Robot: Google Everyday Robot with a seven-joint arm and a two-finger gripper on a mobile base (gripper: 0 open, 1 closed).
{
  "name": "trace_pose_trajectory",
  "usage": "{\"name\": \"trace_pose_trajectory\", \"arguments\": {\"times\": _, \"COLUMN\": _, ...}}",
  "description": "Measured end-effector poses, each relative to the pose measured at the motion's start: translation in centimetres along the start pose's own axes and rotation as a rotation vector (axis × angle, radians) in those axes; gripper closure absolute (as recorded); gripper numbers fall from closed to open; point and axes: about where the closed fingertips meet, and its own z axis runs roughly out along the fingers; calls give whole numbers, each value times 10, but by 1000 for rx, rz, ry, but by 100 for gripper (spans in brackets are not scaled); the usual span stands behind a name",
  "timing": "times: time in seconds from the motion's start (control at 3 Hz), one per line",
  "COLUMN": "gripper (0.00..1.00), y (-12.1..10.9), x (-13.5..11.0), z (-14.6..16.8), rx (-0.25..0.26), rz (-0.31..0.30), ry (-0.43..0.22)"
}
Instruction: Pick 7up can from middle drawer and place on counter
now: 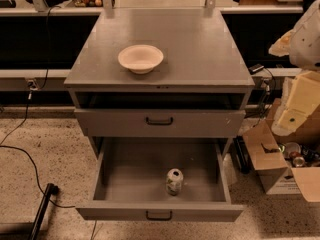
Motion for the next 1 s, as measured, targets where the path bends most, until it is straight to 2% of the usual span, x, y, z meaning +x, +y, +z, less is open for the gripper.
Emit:
{"name": "trace_pose_trajectory", "arguments": {"times": 0.33, "gripper": 0, "y": 0, "x": 0, "z": 0, "rx": 0, "rz": 0, "ry": 0}}
{"name": "trace_pose_trajectory", "arguments": {"times": 0.67, "gripper": 0, "y": -7, "x": 1, "z": 27, "rx": -14, "rz": -3, "ry": -84}}
{"name": "trace_pose_trajectory", "arguments": {"times": 1.0, "gripper": 0, "y": 6, "x": 7, "z": 88, "rx": -58, "rz": -13, "ry": -255}}
